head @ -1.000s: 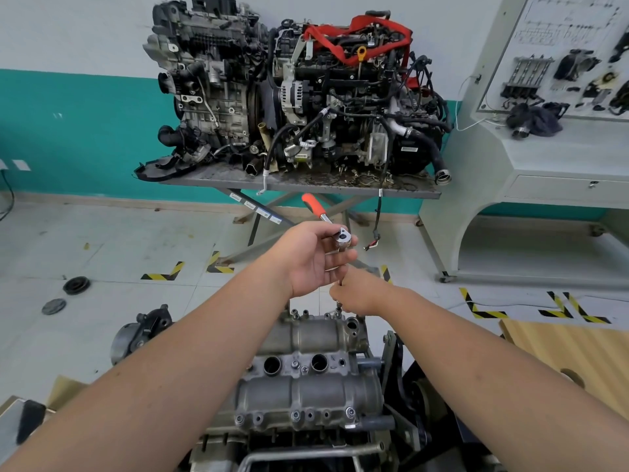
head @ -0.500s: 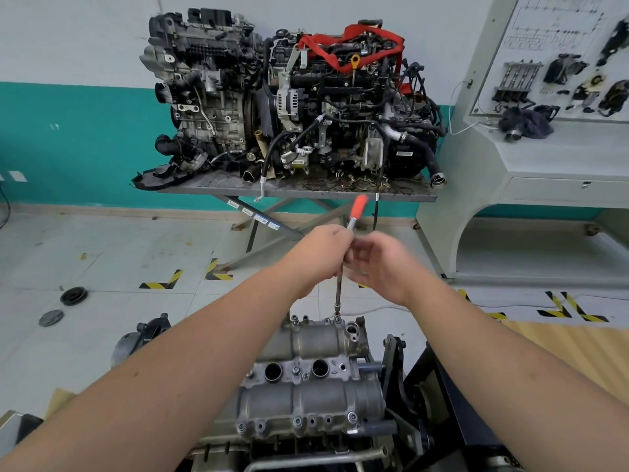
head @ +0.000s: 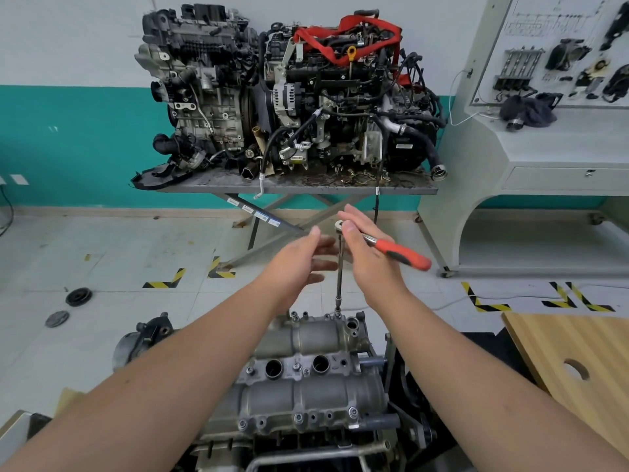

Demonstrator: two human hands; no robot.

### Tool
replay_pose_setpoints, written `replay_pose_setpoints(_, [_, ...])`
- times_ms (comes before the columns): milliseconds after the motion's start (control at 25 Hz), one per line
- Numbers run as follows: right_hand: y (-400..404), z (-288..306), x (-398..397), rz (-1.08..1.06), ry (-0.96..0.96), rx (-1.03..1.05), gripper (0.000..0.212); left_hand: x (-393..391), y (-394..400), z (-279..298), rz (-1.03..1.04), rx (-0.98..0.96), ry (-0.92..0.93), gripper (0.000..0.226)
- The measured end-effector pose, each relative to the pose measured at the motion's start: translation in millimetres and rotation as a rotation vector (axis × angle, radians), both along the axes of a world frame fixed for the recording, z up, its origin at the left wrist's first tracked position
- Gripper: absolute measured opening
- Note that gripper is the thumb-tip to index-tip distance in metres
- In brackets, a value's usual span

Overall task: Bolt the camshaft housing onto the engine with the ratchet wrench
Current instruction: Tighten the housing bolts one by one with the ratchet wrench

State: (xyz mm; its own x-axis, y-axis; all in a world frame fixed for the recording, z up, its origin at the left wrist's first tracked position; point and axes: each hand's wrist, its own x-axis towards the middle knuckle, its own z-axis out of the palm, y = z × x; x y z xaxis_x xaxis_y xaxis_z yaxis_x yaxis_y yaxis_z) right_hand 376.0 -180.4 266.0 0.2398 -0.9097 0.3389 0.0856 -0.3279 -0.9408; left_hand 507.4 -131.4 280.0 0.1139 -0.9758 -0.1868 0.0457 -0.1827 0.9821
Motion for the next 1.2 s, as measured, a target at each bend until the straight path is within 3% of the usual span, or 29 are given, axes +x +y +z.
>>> replay_pose_setpoints(120, [-5.7,-5.4,-0.9,-0.118,0.35,-0.652,0.026,7.8,12.6,-36.9,-0.143,0.001,-0.654,0.035])
replay_pose_setpoints(240, [-8.1,10.2,-0.9,-0.161,0.729,-1.025,0.03,10.1,17.4,-72.2,-0.385,-0.018,-1.145,0.035])
replay_pose_setpoints(360, [-0.8,37.2,1.8,-0.139,1.223,-0.921,0.045,8.1,19.6,-93.3,-0.567,-0.021,-1.374,0.048])
replay_pose_setpoints(480, [-1.6,65.9,13.0,-0.057,1.415,-0.599,0.043,11.2,17.9,-105.8,-0.698,-0.041,-1.531,0.056])
replay_pose_setpoints(560, [-3.3,76.3,17.6,0.063,1.166,-0.081,0.029,9.0,17.4,-109.3,-0.733,-0.043,-1.536,0.058])
replay_pose_setpoints(640, [5.9,70.9,18.8,0.2,0.581,0.477,0.013,4.5,17.2,-109.9,-0.725,-0.04,-1.503,0.062])
replay_pose_setpoints(720, [15.7,55.8,18.4,0.232,-0.012,0.719,0.009,0.5,16.5,-107.5,-0.706,-0.056,-1.475,0.067])
replay_pose_setpoints(800, [16.2,37.1,23.2,0.186,-0.434,0.738,0.019,-1.0,14.1,-101.7,-0.675,-0.039,-1.422,0.067])
replay_pose_setpoints(880, [19.2,23.1,29.2,0.125,-0.55,0.613,0.016,-2.2,12.3,-96.9,-0.666,-0.027,-1.406,0.063])
replay_pose_setpoints(920, [20.8,15.0,29.7,0.083,-0.448,0.477,0.011,-2.8,12.8,-95.0,-0.668,-0.029,-1.405,0.06])
replay_pose_setpoints(1120, [16.3,-7.8,17.9,-0.134,0.388,-0.601,0.033,-1.7,11.3,-94.0,-0.624,0.018,-1.248,0.044])
replay_pose_setpoints(1200, [10.9,2.8,17.6,-0.247,0.699,-0.968,0.029,-0.6,8.8,-92.9,-0.643,0.026,-1.223,0.044])
